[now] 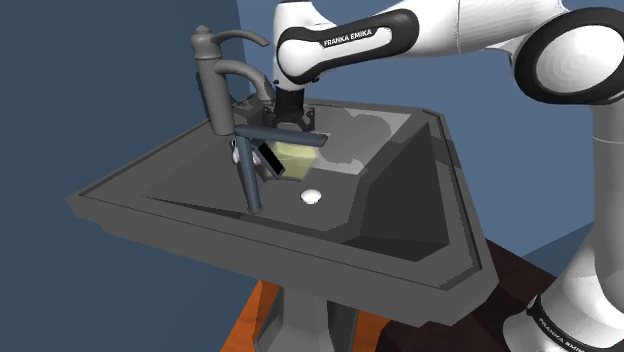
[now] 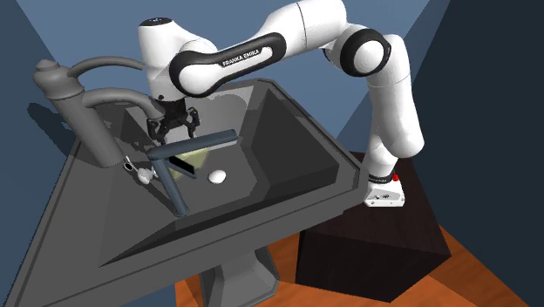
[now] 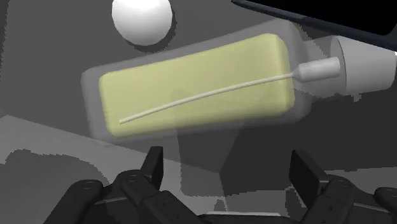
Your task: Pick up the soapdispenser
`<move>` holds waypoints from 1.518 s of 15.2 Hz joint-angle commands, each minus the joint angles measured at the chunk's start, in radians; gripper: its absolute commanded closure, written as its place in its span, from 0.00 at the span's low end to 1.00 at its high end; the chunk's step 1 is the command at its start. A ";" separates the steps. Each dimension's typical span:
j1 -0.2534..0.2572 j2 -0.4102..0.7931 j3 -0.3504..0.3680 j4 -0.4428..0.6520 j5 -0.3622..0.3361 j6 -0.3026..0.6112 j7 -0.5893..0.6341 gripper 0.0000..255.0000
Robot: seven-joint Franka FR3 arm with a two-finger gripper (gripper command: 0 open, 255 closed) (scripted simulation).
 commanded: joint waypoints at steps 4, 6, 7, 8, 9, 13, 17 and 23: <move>0.097 -0.048 -0.037 -0.063 -0.132 0.276 0.290 0.00; 0.063 -0.066 -0.056 -0.099 -0.133 0.063 0.274 0.00; 0.062 -0.066 -0.055 -0.099 -0.134 0.063 0.274 0.00; 0.034 -0.118 -0.047 -0.187 -0.020 0.148 0.394 0.00; 0.009 -0.170 -0.036 -0.281 0.095 0.249 0.507 0.00; -0.017 -0.280 -0.003 -0.523 0.418 0.575 0.761 0.00; -0.017 -0.260 0.000 -0.551 0.431 0.622 0.743 0.00; -0.016 -0.246 0.003 -0.566 0.438 0.651 0.732 1.00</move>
